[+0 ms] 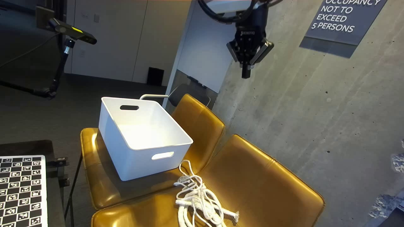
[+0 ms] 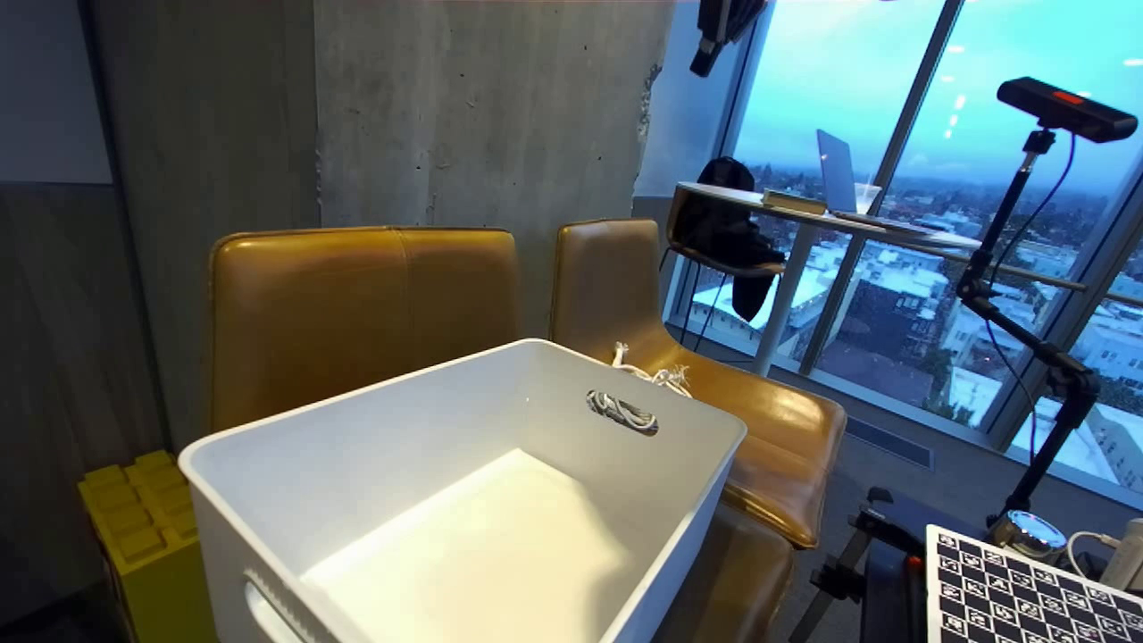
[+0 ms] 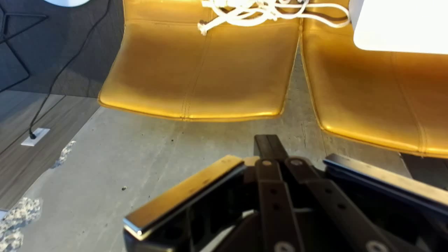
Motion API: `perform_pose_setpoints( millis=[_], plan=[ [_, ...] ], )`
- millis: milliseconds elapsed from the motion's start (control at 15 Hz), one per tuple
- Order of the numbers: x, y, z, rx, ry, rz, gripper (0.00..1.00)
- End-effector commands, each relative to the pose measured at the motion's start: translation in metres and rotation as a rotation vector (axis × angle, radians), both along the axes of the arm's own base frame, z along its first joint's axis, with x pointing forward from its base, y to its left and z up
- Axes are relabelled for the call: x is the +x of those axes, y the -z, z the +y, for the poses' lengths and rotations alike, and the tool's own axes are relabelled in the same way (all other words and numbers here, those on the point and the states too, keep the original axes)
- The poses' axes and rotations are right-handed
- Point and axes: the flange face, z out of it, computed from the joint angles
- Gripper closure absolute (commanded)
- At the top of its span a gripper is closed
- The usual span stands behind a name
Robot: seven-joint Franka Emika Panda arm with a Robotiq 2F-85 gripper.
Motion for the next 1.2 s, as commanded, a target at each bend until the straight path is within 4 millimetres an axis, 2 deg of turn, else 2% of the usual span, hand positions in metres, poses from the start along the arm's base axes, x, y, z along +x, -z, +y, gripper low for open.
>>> perform_pose_setpoints(
  millis=[0, 267, 467, 667, 733, 933, 1133],
  plan=[
    [-0.01, 0.076, -0.024, 0.014, -0.047, 0.07, 0.72],
    [-0.011, 0.186, -0.056, 0.055, -0.072, 0.142, 0.45],
    [-0.002, 0.249, -0.07, 0.07, -0.067, 0.169, 0.24],
    [0.011, 0.299, -0.076, 0.069, -0.049, 0.187, 0.03],
    [0.016, 0.315, -0.076, 0.067, -0.047, 0.197, 0.0],
    [0.021, 0.357, -0.074, 0.059, -0.054, 0.243, 0.0],
    [0.026, 0.385, -0.071, 0.054, -0.06, 0.278, 0.0]
  ],
)
